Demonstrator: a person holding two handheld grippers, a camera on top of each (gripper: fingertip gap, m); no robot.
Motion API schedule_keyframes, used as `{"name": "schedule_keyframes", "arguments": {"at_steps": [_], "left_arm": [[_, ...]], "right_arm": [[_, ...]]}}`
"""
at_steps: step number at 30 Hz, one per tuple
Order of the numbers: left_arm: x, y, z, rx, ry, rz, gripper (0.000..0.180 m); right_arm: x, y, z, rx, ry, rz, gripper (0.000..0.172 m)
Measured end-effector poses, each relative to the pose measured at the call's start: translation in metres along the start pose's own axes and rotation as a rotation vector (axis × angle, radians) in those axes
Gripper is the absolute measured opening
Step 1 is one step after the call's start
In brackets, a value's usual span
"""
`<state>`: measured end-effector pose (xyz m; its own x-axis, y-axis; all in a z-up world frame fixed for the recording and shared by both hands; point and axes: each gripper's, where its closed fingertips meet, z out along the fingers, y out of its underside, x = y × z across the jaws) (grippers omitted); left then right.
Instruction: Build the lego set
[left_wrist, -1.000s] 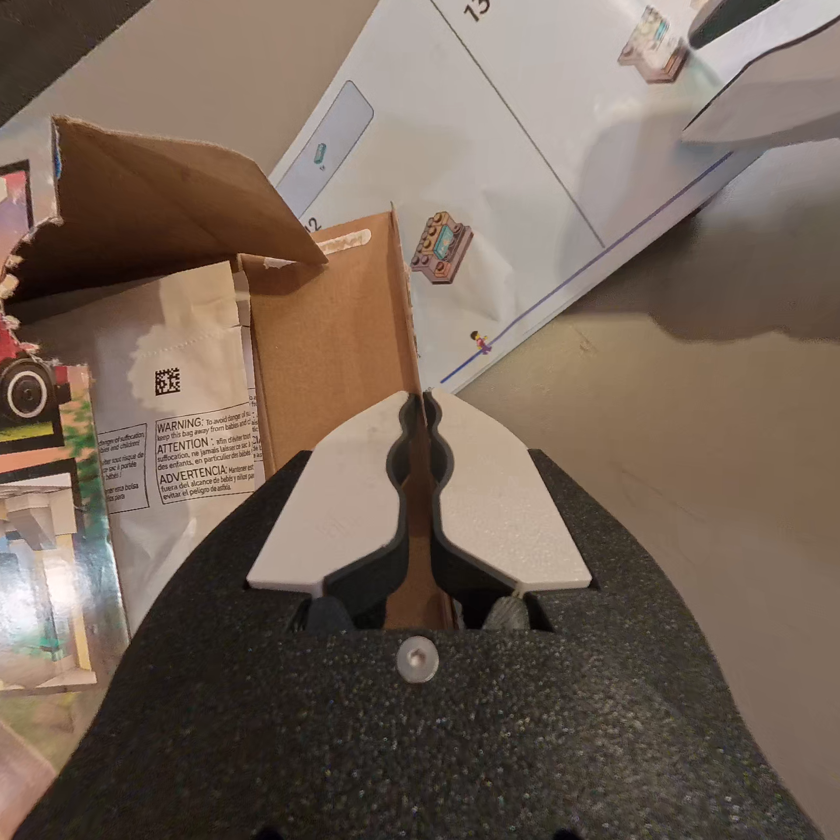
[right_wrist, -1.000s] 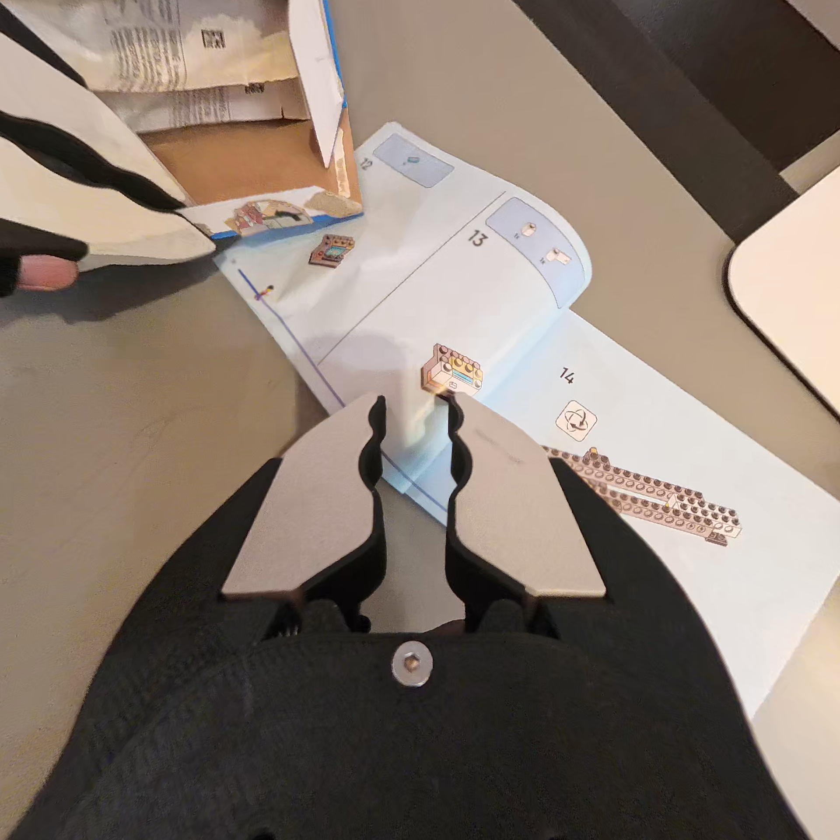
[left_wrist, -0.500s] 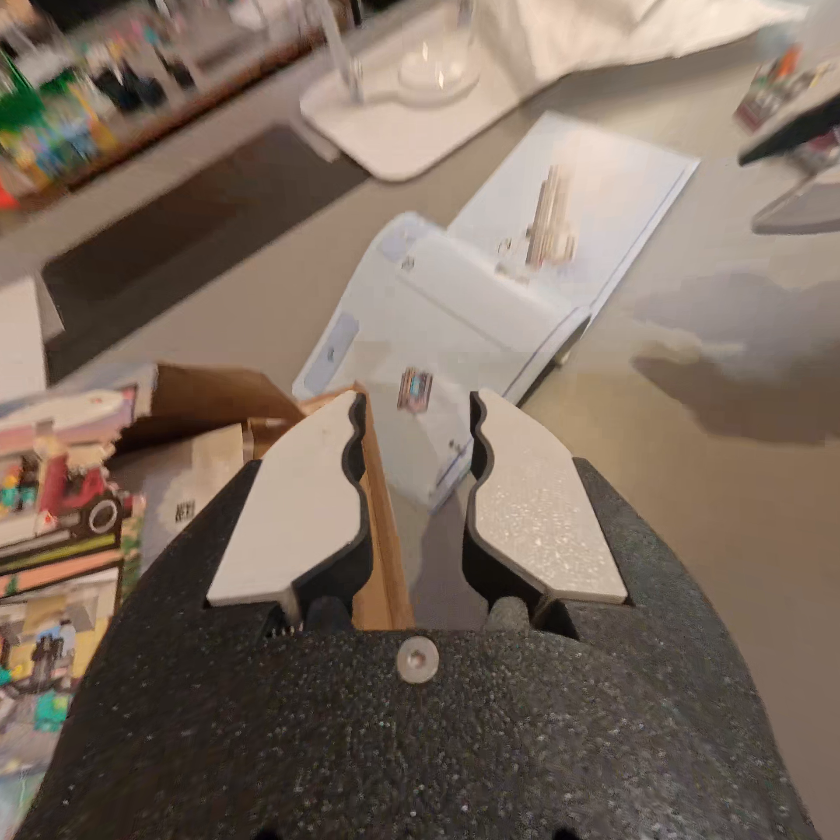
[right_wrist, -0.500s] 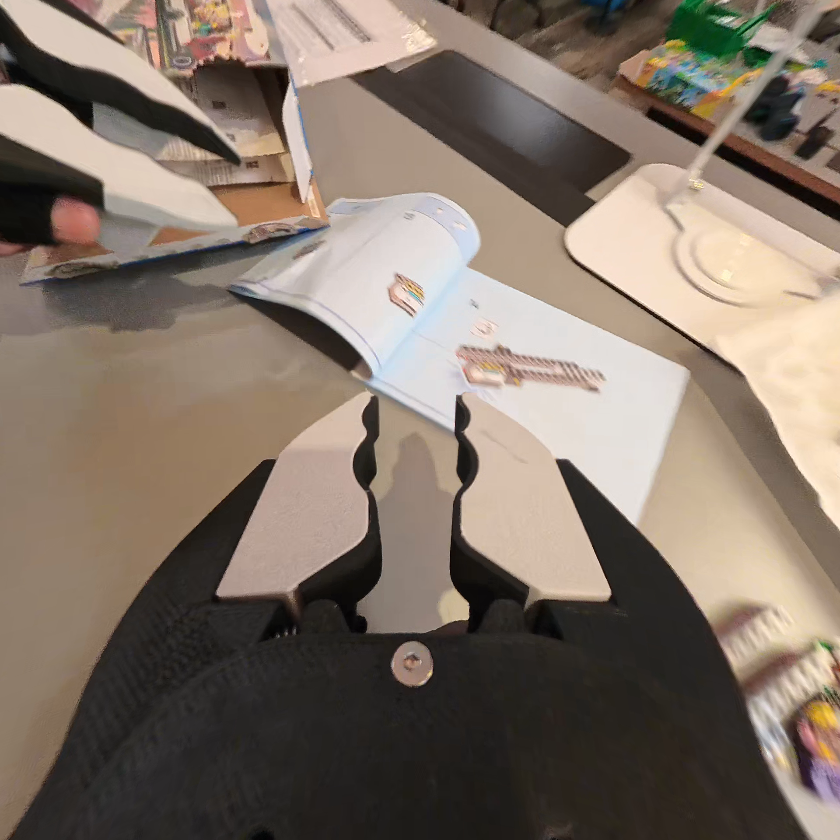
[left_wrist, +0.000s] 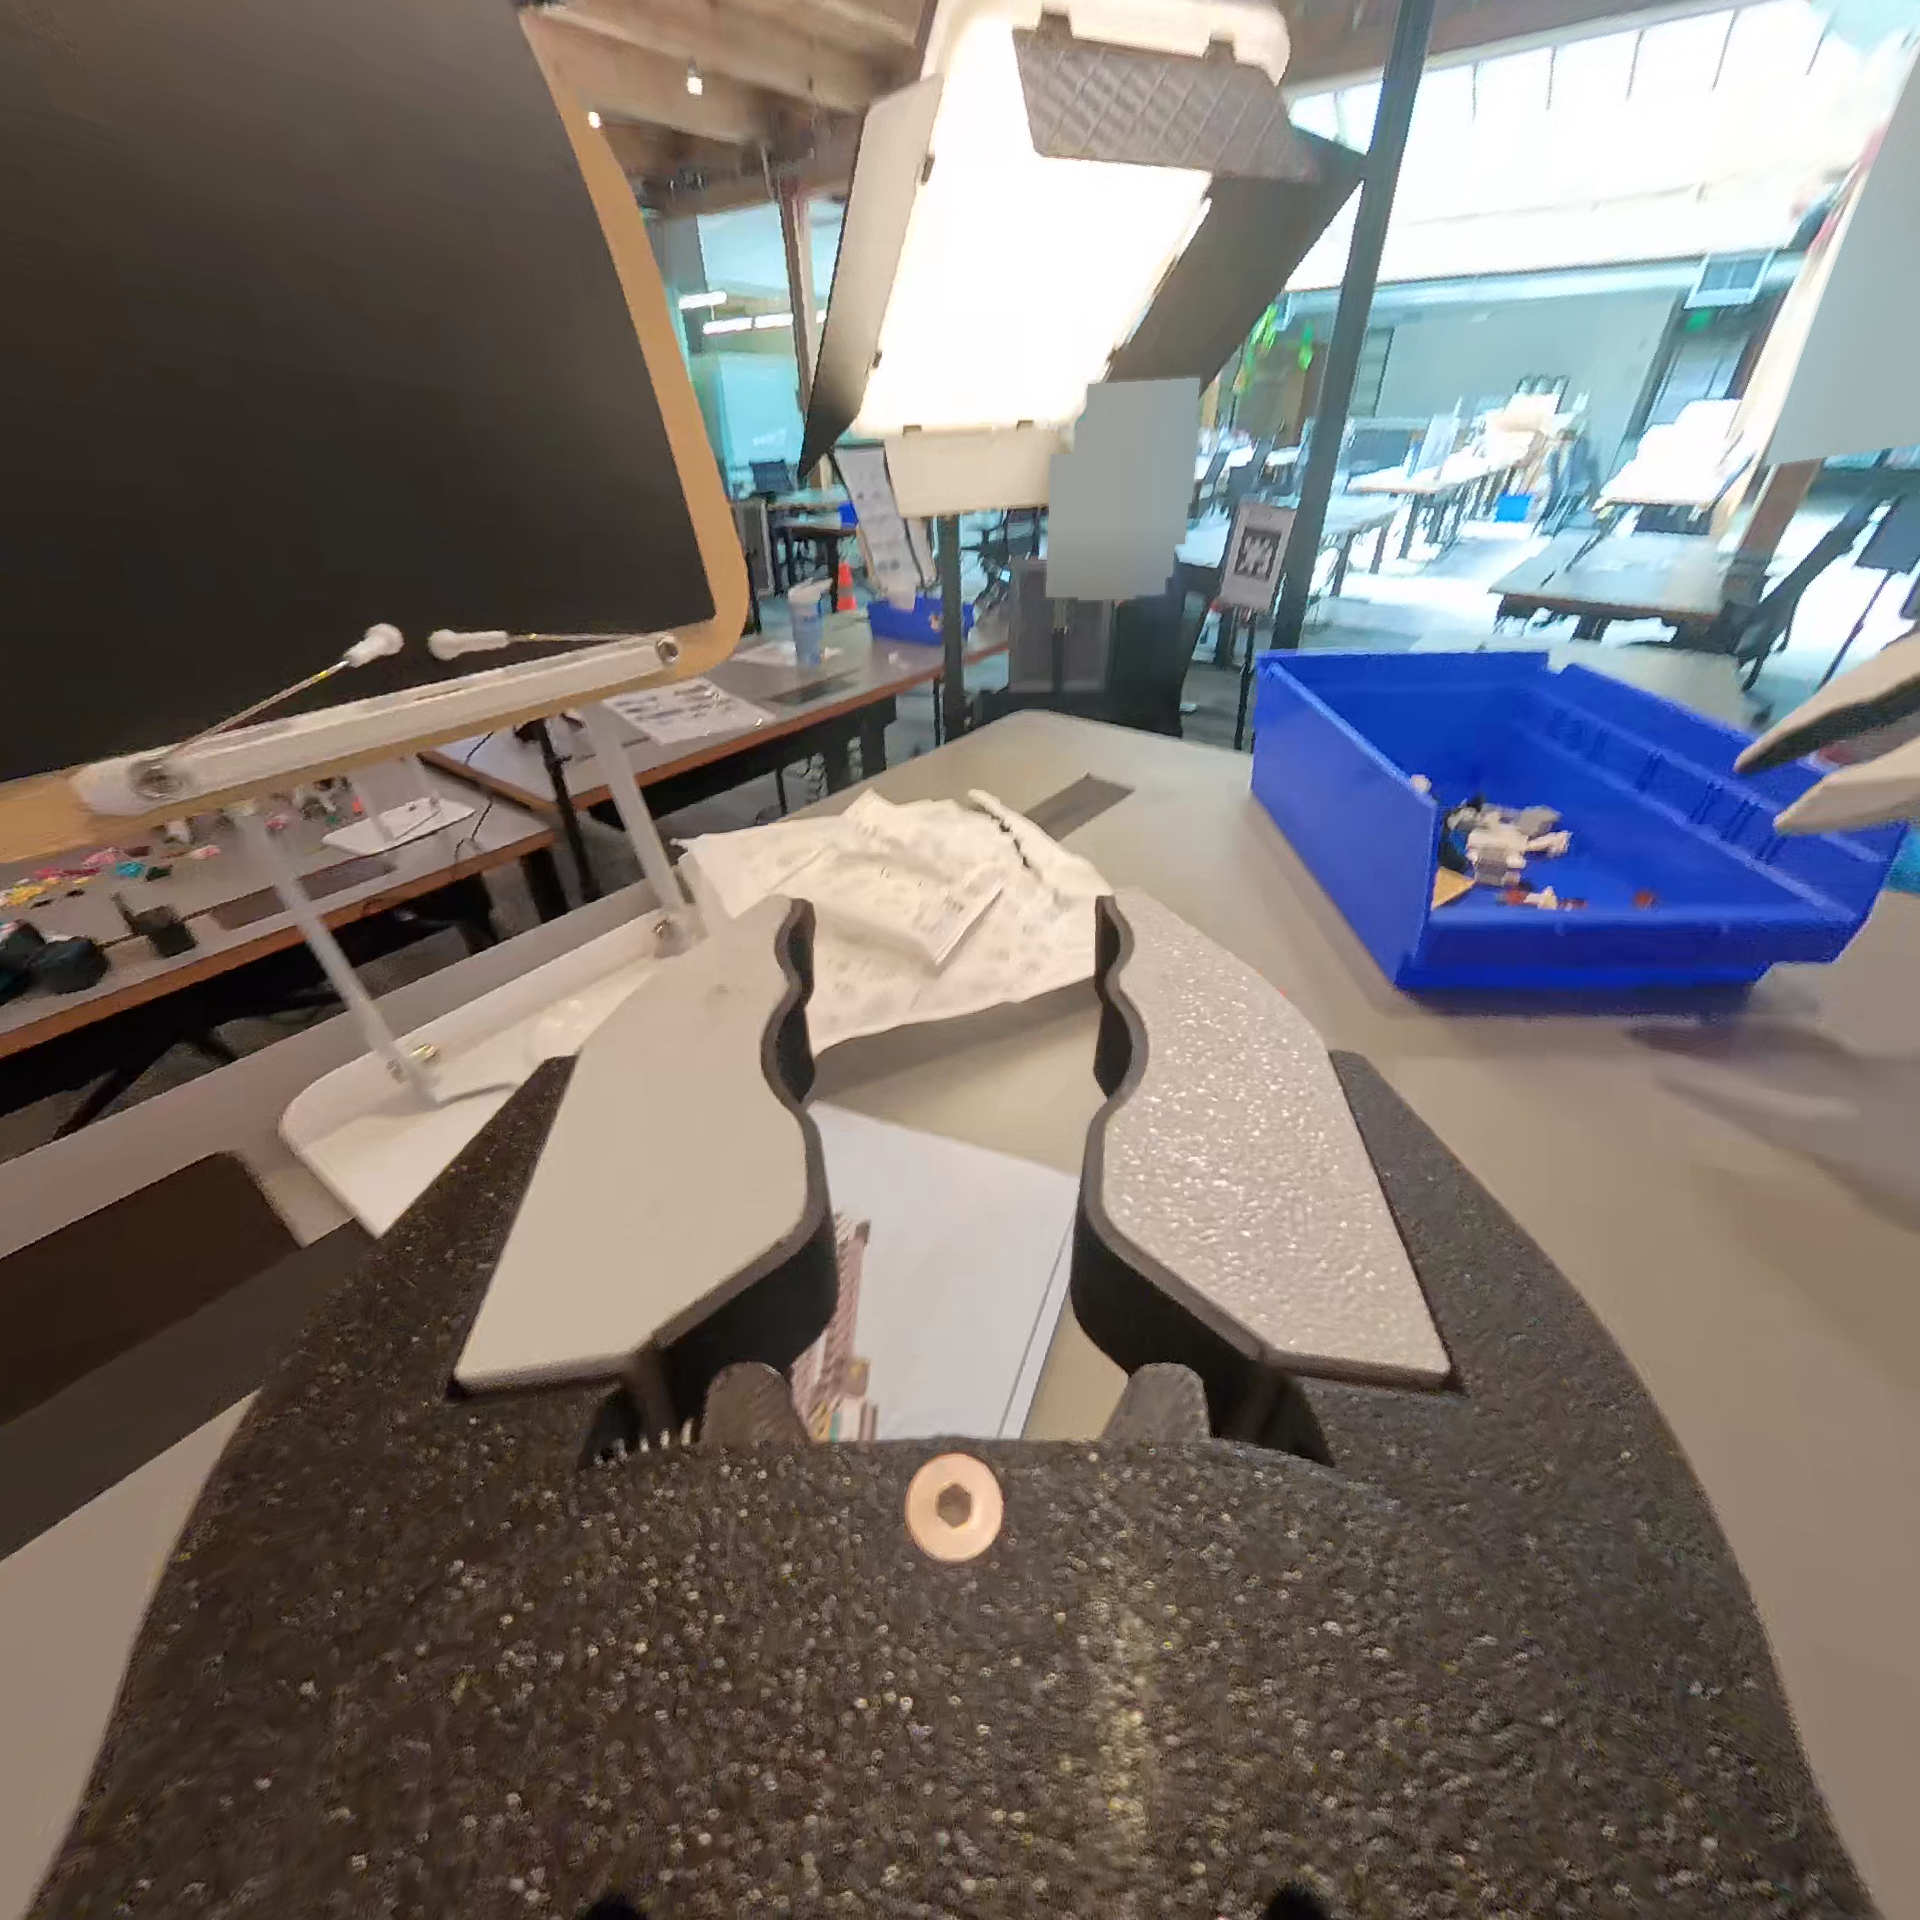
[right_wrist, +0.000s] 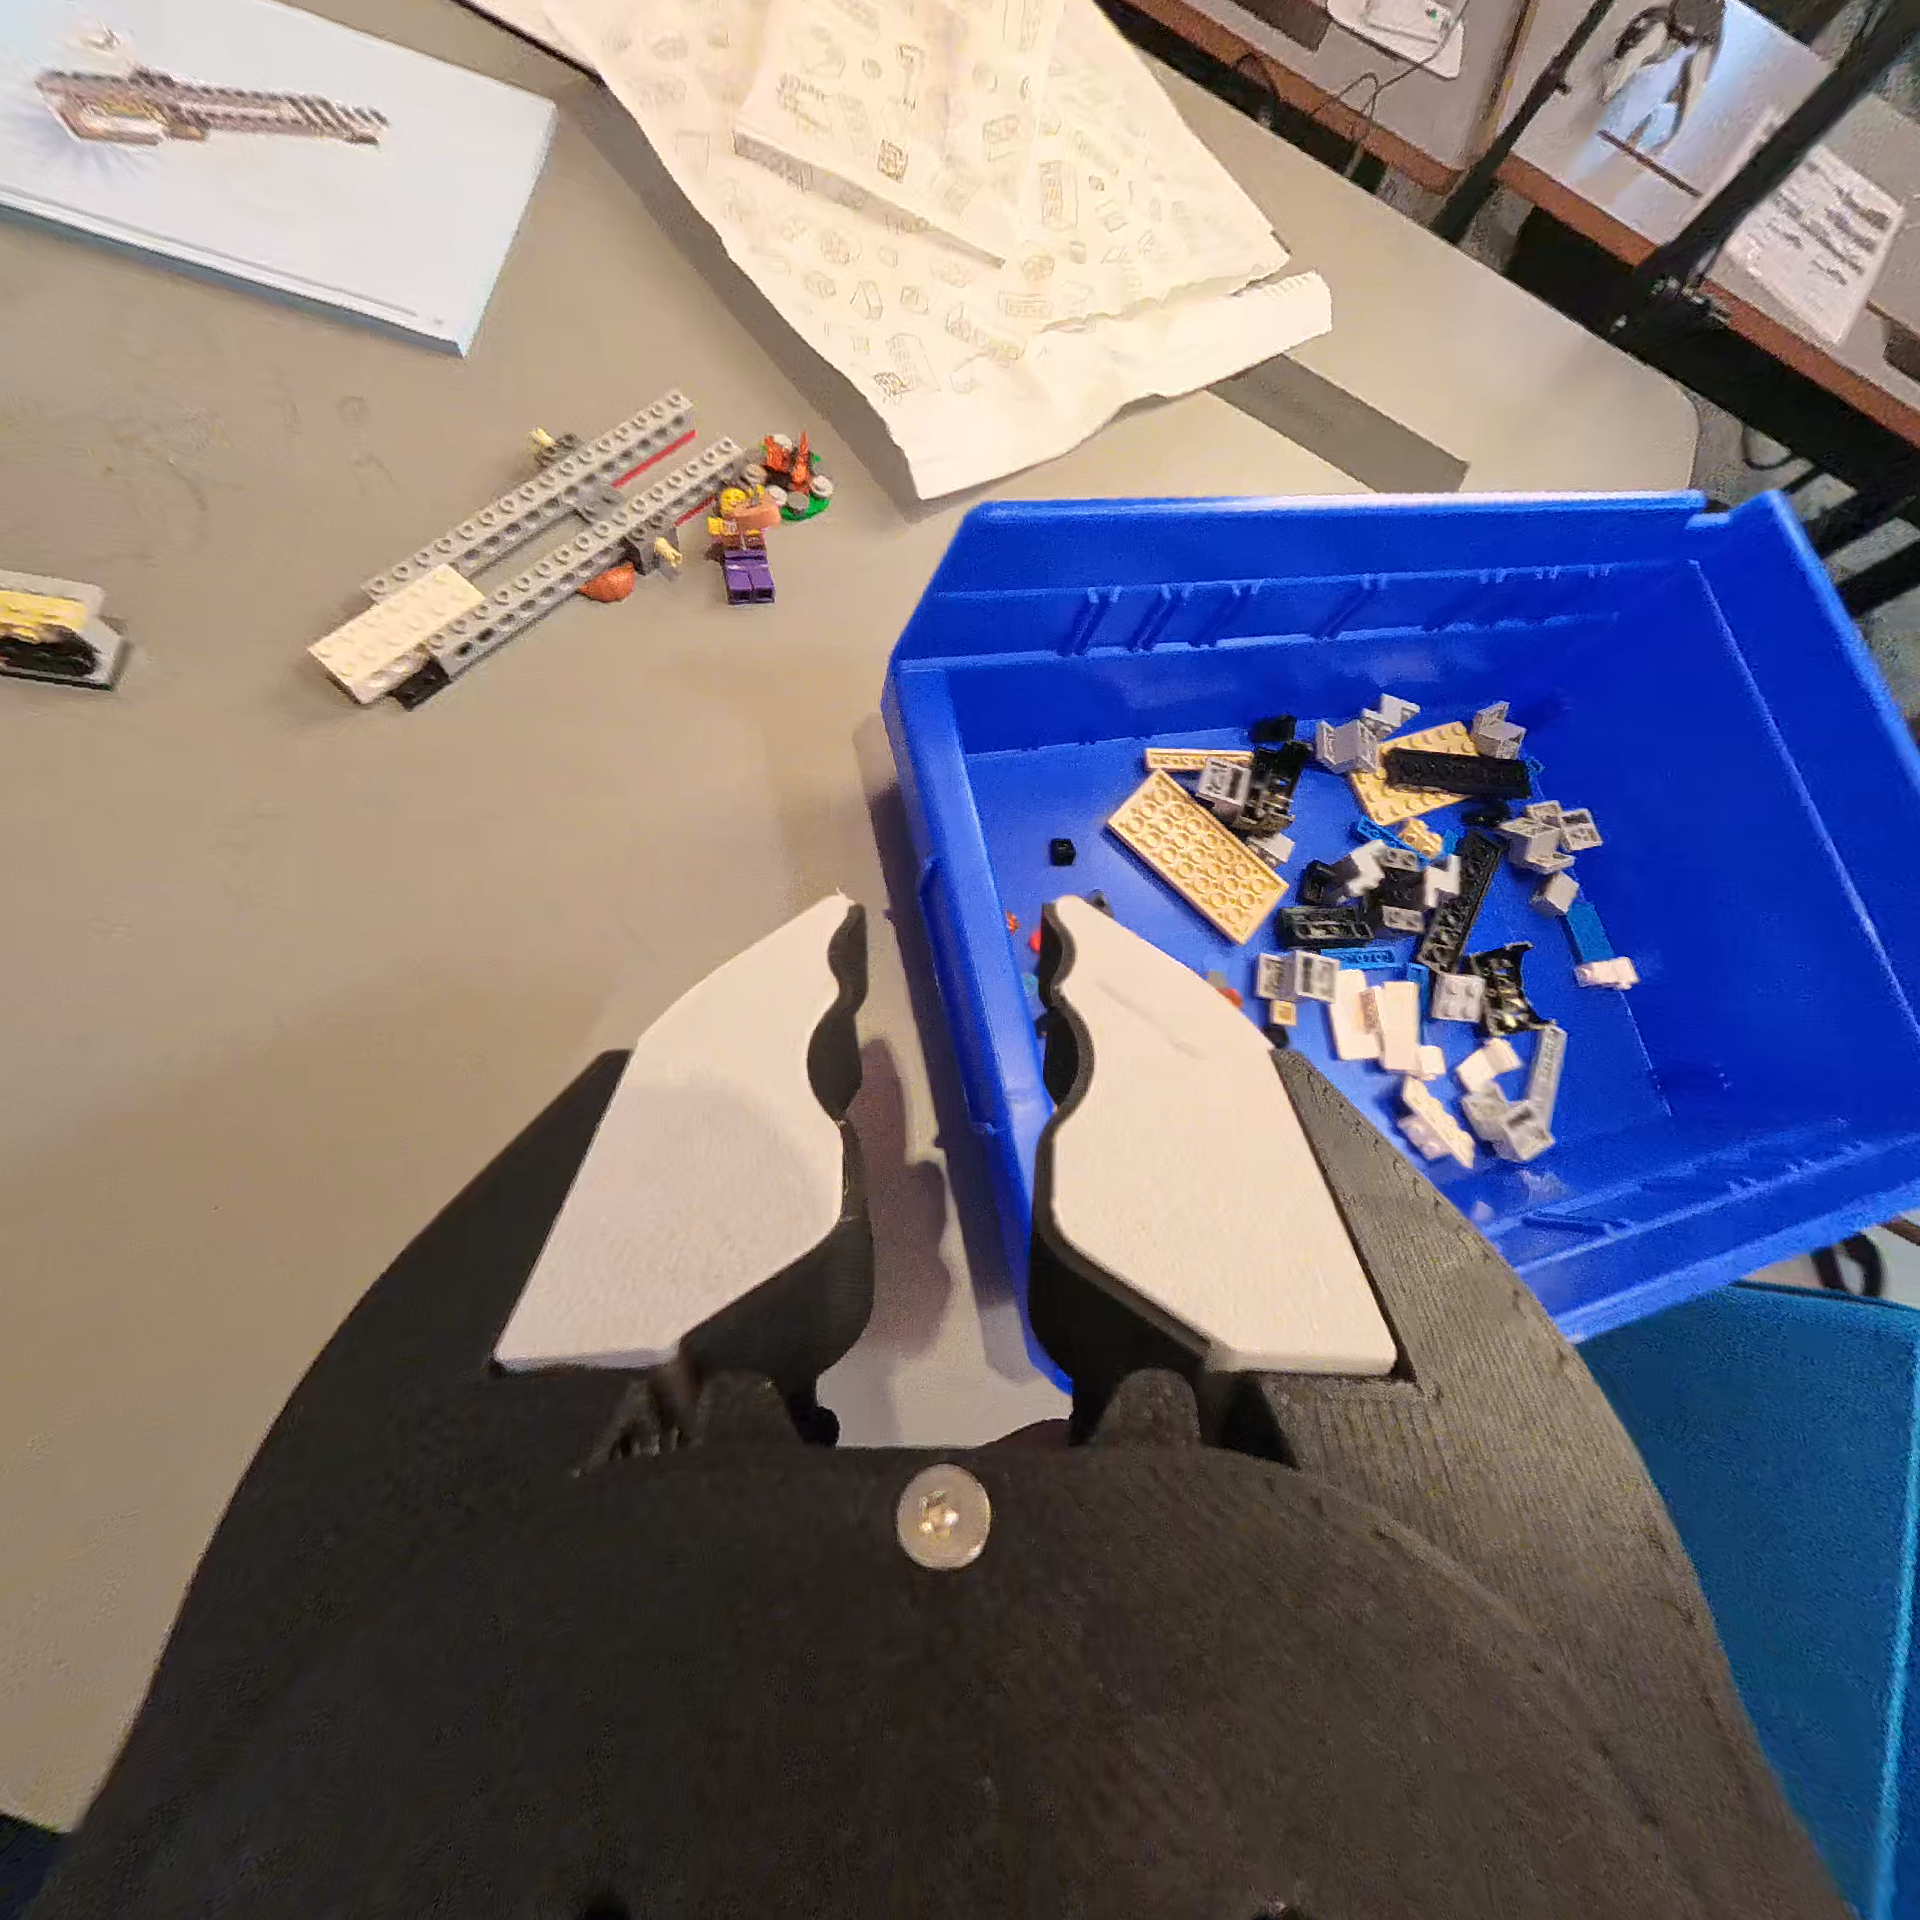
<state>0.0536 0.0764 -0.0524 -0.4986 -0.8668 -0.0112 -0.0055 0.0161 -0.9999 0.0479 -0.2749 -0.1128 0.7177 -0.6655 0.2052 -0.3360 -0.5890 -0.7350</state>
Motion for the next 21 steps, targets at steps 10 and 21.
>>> {"name": "schedule_keyframes", "arguments": {"at_steps": [10,21], "left_arm": [[0.019,0.014,0.029,0.181,0.029,-0.044,0.049],[0.076,0.031,0.051,0.152,0.237,-0.065,0.047]], "right_arm": [[-0.149,-0.009,0.081,0.199,-0.32,0.137,0.032],[-0.157,-0.019,0.09,0.206,-0.394,0.163,0.03]]}}
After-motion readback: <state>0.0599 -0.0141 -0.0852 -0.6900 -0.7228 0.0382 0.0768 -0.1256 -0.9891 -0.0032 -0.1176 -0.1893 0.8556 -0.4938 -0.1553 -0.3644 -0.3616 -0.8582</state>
